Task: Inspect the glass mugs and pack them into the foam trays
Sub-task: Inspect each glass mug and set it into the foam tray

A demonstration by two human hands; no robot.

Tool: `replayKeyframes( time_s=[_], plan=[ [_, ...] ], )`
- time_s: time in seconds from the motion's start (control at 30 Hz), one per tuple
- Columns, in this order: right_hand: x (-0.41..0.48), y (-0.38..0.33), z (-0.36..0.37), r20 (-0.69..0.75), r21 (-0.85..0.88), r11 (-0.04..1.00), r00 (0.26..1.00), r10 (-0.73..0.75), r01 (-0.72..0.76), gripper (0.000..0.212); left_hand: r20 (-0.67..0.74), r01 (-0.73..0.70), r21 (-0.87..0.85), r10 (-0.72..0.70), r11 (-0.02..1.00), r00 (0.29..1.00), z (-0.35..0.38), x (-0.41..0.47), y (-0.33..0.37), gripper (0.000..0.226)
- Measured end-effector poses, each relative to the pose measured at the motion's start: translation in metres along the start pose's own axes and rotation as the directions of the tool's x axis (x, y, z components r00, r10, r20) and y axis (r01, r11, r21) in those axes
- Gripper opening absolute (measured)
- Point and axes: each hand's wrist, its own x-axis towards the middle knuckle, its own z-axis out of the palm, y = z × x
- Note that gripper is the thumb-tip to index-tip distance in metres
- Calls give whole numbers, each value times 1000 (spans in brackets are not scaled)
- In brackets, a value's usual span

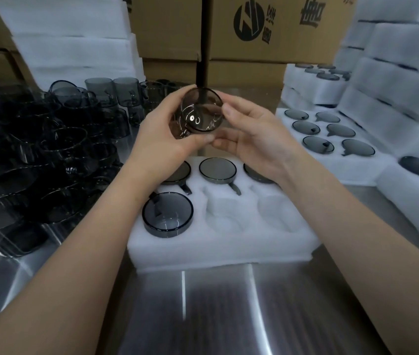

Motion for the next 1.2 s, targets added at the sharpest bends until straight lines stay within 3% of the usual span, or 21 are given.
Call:
replayKeyframes(
  time_s=[0.13, 0.27, 0.43, 0.57, 0.63, 0.73, 0.83, 0.97, 1.1, 1.2],
  plan=[
    [0, 5, 1, 67, -55, 998, 997, -36, 40, 31, -32, 10, -56, -12, 998, 999, 0, 0, -2, 60],
    [1, 9, 4, -60, -214, 975, 996, -71, 56, 37, -26, 5, -23, -5, 1000, 1000, 1, -1, -3, 53],
    [0, 13, 11, -207, -476, 877, 960, -187, 68, 55, 58, -91, 157, 83, 983, 995, 2, -3, 3, 61],
    [0, 15, 14, -281, -549, 829, 909, -307, 110, 45, 136, -151, 237, 122, 960, 983, 4, -4, 6, 65],
    [0, 13, 12, -290, -534, 836, 901, -324, 128, 35, 157, -154, 238, 118, 959, 980, 4, -4, 6, 64],
    [0, 6, 10, -321, -386, 919, 922, -218, 83, 27, 112, -150, 184, 131, 971, 985, 4, -6, 6, 64],
    [2, 1, 7, -297, -264, 964, 949, -107, 26, 32, 51, -127, 105, 122, 986, 991, 4, -9, 6, 62],
    [3, 3, 5, -131, -182, 979, 989, 67, -91, 47, 32, -106, 18, 106, 994, 994, 2, -7, 6, 60],
    [1, 4, 0, -12, -129, 992, 1000, 7, -8, 39, -50, -94, -3, 94, 996, 994, 1, -6, 2, 59],
    [2, 3, -2, -61, -90, 995, 997, -44, 38, 53, -55, -67, 49, 70, 996, 996, 2, -5, 2, 58]
  ],
)
